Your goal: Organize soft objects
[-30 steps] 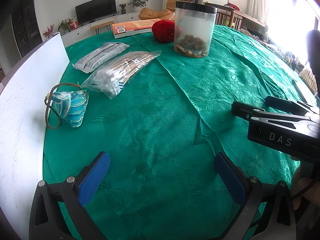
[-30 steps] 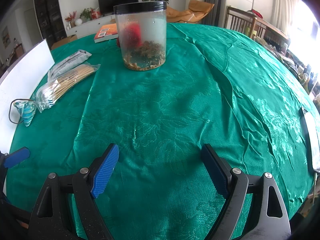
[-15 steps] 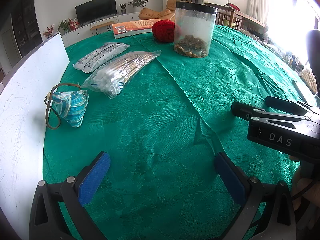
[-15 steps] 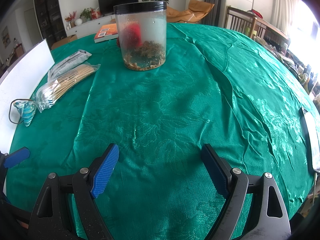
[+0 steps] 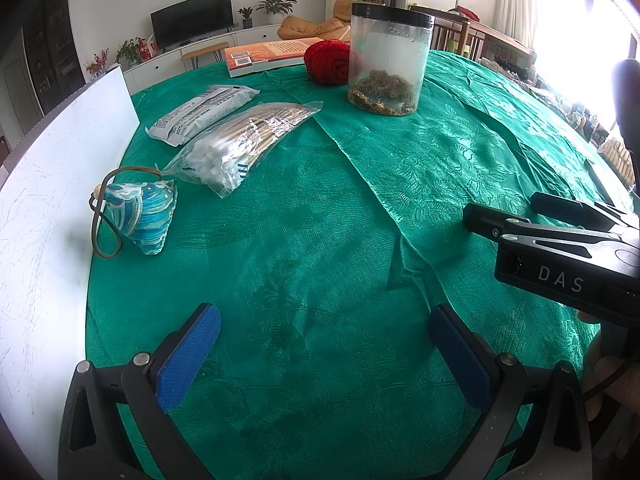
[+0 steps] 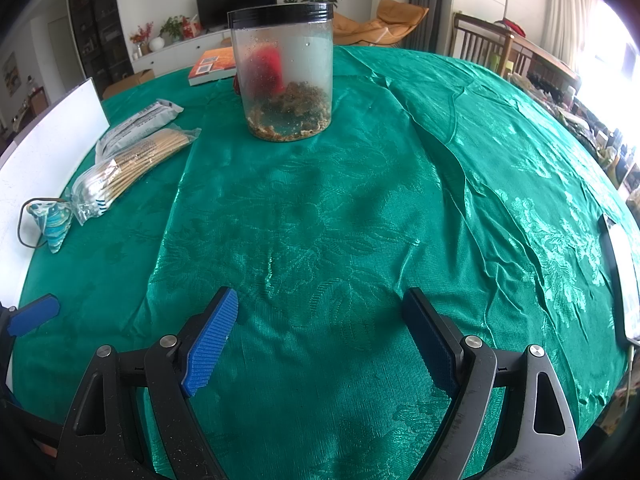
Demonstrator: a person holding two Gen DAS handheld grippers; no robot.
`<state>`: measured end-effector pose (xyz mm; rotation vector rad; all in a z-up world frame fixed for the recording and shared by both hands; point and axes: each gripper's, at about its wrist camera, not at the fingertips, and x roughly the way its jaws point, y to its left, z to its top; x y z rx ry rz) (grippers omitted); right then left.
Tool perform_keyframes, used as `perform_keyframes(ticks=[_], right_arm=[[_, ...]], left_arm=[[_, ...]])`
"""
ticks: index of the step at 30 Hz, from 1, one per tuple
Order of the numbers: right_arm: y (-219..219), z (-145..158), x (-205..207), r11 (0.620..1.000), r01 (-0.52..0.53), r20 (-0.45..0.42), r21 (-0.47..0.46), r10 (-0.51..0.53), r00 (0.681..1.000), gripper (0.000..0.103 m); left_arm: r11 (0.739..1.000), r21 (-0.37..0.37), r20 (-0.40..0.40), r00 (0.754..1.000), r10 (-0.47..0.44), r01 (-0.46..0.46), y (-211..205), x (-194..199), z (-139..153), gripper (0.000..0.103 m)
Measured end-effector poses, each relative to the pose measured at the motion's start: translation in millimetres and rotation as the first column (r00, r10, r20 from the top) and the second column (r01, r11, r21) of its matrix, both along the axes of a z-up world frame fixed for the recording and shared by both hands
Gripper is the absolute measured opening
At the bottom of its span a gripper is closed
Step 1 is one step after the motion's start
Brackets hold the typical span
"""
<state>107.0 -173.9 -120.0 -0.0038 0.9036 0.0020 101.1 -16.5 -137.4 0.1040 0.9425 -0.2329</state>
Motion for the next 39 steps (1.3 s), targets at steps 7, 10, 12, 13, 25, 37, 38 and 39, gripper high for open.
perform_keyframes(ticks=[7,10,12,13,25,37,38,39], right_arm=[[0,0,0,1.000,0.000,0.000,0.000,0.000,1.000,0.087],[0,0,0,1.000,0.000,0.000,0.000,0.000,1.000,0.087],[0,0,0,1.000,0.000,0.000,0.000,0.000,1.000,0.087],[0,0,0,1.000,0.000,0.000,0.000,0.000,1.000,0.087],[1,0,0,1.000,-0.001,0.000,0.000,0.001,1.000,0.087],[53,28,75,0.920,-0.179,-0.075,0.349,0.218,0.973,0.087],[67,27,91,0.913,-0.190,-0.101,0.362,0.241,0.965,0.087],[82,25,105,0.907,-0.197,-0.122,0.372,0.258,0.958,0.087]], left_arm=[[1.000,0.000,0.000,1.000,0.000,0.000,0,0,0,0.103],[1.000,0.000,0.000,1.000,0.000,0.000,0,0,0,0.103],[1.000,0.000,0.000,1.000,0.000,0.000,0,0,0,0.103],[1.000,0.000,0.000,1.000,0.000,0.000,0,0,0,0.103],[0.999,-0.030,-0.032,0.999,0.015,-0.016,6,-5,4,0.103],[0.992,-0.128,0.098,0.995,0.012,0.001,41,-59,66,0.103],[0.991,-0.135,0.104,0.994,0.018,-0.003,44,-61,70,0.103],[0.991,-0.136,0.110,0.994,0.024,-0.009,46,-63,74,0.103]])
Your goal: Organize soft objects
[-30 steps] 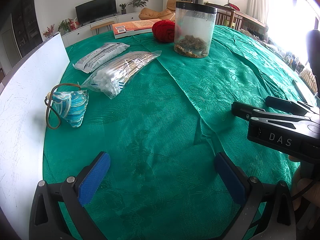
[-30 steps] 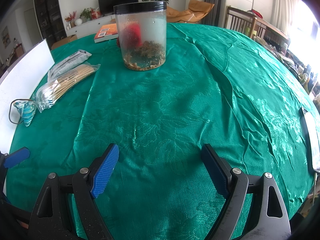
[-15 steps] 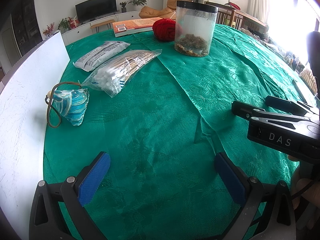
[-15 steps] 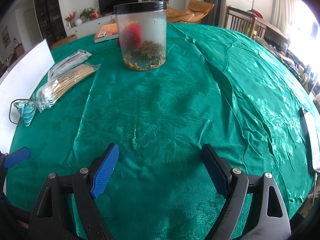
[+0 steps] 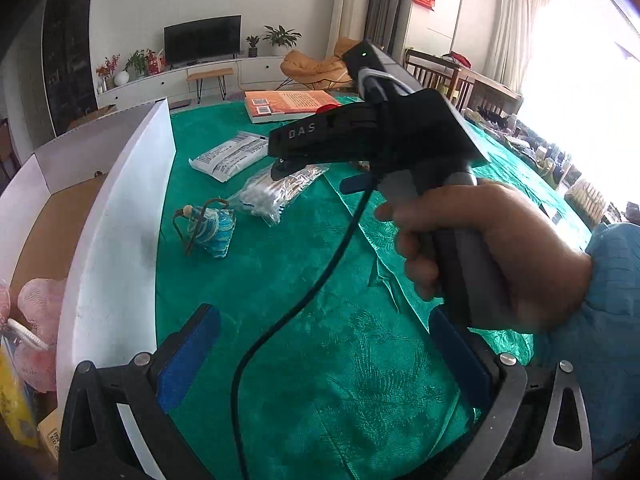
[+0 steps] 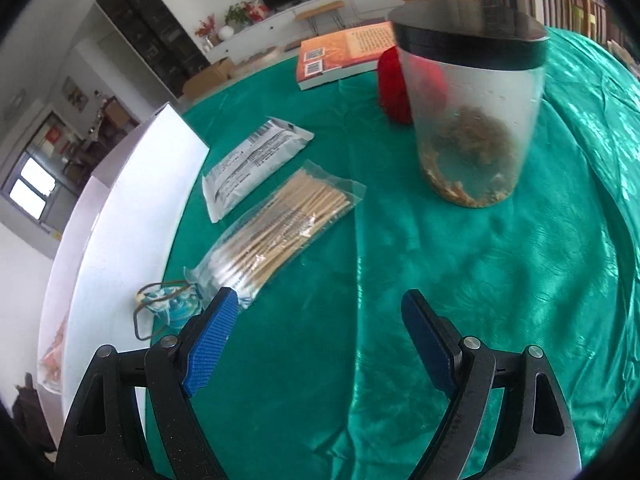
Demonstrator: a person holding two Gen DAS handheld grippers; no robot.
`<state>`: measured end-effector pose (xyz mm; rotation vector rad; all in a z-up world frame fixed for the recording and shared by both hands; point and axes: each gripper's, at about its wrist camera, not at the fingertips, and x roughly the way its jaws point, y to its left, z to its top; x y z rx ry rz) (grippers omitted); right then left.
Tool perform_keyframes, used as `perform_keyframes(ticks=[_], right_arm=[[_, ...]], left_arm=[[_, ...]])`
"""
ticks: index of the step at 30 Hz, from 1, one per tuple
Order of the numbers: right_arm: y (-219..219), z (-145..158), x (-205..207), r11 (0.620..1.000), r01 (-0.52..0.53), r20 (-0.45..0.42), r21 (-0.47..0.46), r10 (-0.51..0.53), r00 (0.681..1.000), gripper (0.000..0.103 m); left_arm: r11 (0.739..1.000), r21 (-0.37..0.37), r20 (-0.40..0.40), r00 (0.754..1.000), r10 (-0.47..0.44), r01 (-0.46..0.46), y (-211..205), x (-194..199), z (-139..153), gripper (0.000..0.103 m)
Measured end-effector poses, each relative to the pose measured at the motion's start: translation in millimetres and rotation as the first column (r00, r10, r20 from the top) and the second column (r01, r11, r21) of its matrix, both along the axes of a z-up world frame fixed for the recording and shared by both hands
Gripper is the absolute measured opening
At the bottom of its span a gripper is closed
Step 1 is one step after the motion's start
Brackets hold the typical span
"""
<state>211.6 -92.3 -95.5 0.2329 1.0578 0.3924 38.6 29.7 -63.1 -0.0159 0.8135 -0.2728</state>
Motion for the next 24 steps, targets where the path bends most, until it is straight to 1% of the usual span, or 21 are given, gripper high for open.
perform_keyframes(ticks=[2,3,4,5,6,8,9,10,11,14,16,19,22,24], right_arm=[[27,-9,25,1.000,-0.021,-0.049,0.011,0.022,0.999,0.085],[38,-15,34,1.000,-0.020,-0.075,-0.002,0.020,0.997,0.085],[49,-19,39,0.999,-0.019,-0.083,-0.035,0.016,0.996,0.087],[60,-15,39,0.995,-0.027,-0.050,-0.094,0.023,0.998,0.087],[69,-16,39,0.989,-0.054,-0.045,-0.136,0.048,0.998,0.086],[76,-13,28,0.976,-0.076,-0.003,-0.205,0.077,0.997,0.081],[74,-13,20,0.974,-0.081,0.012,-0.213,0.086,0.996,0.070],[71,-11,12,0.973,-0.087,0.026,-0.212,0.095,0.995,0.061],[66,-8,2,0.972,-0.090,0.037,-0.215,0.100,0.994,0.054],[43,-2,-30,0.965,-0.082,0.068,-0.249,0.102,0.992,0.044],[17,-2,-52,0.963,-0.067,0.082,-0.260,0.091,0.992,0.043],[-29,0,-71,0.962,-0.030,0.091,-0.272,0.057,0.994,0.043],[-82,2,-68,0.955,0.039,0.102,-0.294,-0.009,0.995,0.044],[-119,4,-50,0.951,0.104,0.112,-0.292,-0.074,0.991,0.043]], left_arm=[[1.000,0.007,0.015,1.000,0.005,-0.005,3,-5,7,0.103],[1.000,0.015,0.023,1.000,0.004,-0.005,3,-7,10,0.103],[1.000,0.023,0.032,0.999,0.003,-0.004,4,-9,12,0.103],[1.000,0.028,0.037,0.999,-0.001,0.000,4,-11,14,0.103],[1.000,0.028,0.039,0.999,-0.005,0.004,4,-12,16,0.103],[1.000,0.016,0.041,0.999,-0.016,0.016,4,-13,18,0.103],[1.000,0.007,0.043,0.999,-0.023,0.023,3,-14,19,0.103],[0.999,-0.002,0.046,0.998,-0.033,0.033,3,-15,20,0.103],[0.999,-0.010,0.050,0.998,-0.044,0.044,3,-16,21,0.103],[0.997,-0.027,0.056,0.996,-0.070,0.071,-1,-19,23,0.103],[0.996,-0.039,0.055,0.995,-0.079,0.081,-3,-21,24,0.103],[0.995,-0.046,0.045,0.996,-0.082,0.084,-7,-19,22,0.103],[0.996,-0.055,0.031,0.997,-0.072,0.074,-8,-15,22,0.103],[0.996,-0.058,0.023,0.998,-0.062,0.064,-8,-11,22,0.103]])
